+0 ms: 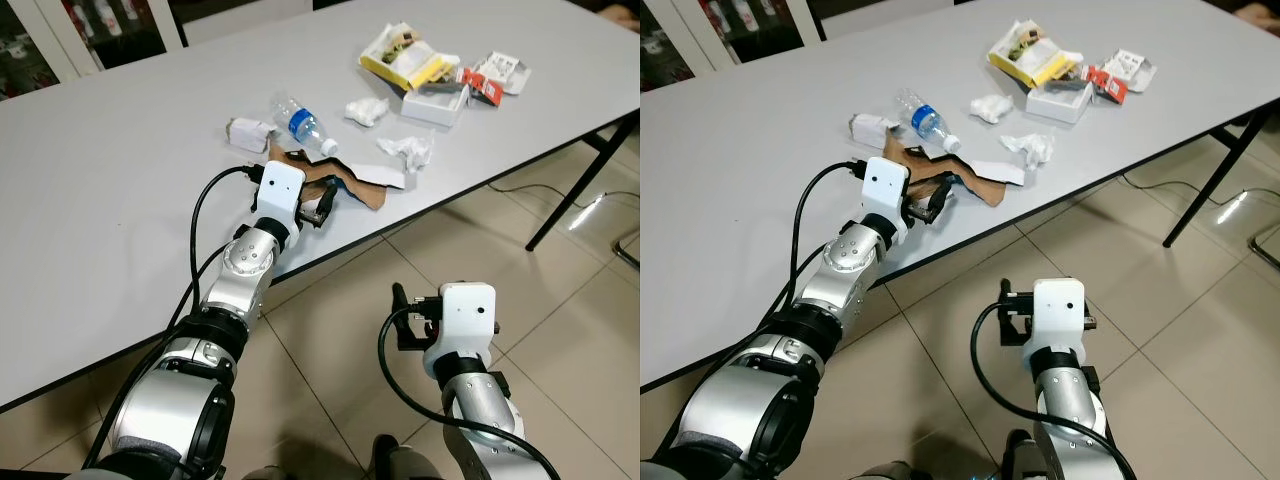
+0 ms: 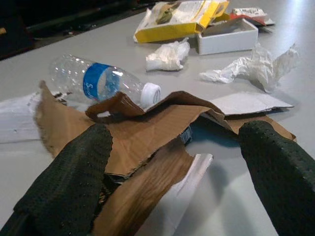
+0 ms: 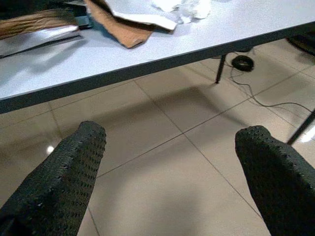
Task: Picking trash to rubbish bin
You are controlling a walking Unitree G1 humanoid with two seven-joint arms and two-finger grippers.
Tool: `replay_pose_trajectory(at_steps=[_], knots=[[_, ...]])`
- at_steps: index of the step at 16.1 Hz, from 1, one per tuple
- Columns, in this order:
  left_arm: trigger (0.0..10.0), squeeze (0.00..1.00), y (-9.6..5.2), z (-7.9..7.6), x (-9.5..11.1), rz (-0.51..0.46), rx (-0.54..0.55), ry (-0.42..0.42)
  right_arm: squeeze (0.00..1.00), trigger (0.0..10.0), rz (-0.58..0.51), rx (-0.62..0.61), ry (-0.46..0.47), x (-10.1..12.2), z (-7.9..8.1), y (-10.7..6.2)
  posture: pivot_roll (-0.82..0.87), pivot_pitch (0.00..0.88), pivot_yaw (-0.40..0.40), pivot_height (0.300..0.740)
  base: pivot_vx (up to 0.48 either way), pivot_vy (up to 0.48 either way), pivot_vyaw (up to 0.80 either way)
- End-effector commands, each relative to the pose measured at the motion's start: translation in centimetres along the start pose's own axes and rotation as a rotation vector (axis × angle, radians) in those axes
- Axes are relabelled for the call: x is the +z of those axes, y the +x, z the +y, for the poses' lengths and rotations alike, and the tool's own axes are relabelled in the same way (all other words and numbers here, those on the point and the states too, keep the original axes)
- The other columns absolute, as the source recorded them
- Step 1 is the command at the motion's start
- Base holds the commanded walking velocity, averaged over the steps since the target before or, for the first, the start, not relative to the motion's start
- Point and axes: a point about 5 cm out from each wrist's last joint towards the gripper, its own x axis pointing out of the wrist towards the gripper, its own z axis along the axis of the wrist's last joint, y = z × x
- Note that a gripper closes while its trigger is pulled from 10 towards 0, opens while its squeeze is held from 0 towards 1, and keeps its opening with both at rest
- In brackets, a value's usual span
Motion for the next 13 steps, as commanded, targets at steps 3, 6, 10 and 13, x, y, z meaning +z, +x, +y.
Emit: replay_pose_trajectory(at_steps=[3, 6, 10, 13], knots=[[10.0, 0.0, 0.2, 0.9, -0.1, 0.026, 0.068, -0.019, 0.0, 10.0, -0.052, 0.114, 0.038, 0.9, 1.4, -1.0, -0.01, 0.213, 0.101, 0.74, 0.0, 0.0, 0.0], [10.0, 0.0, 0.3, 1.5, 0.4, 0.008, 0.094, -0.023, 0.0, 10.0, -0.048, 0.127, 0.042, 0.9, 1.3, -1.2, -0.01, 0.213, 0.101, 0.74, 0.0, 0.0, 0.0], [10.0, 0.0, 0.0, 2.5, 1.2, -0.053, 0.113, -0.042, 0.0, 10.0, -0.048, 0.145, 0.042, 0.9, 1.4, -1.1, 0.01, 0.212, 0.093, 0.74, 0.0, 0.0, 0.0], [10.0, 0.0, -0.4, 3.2, 1.3, -0.069, 0.125, -0.064, 0.0, 10.0, -0.049, 0.159, 0.041, 0.9, 1.6, -1.0, 0.03, 0.212, 0.091, 0.74, 0.0, 0.0, 0.0]])
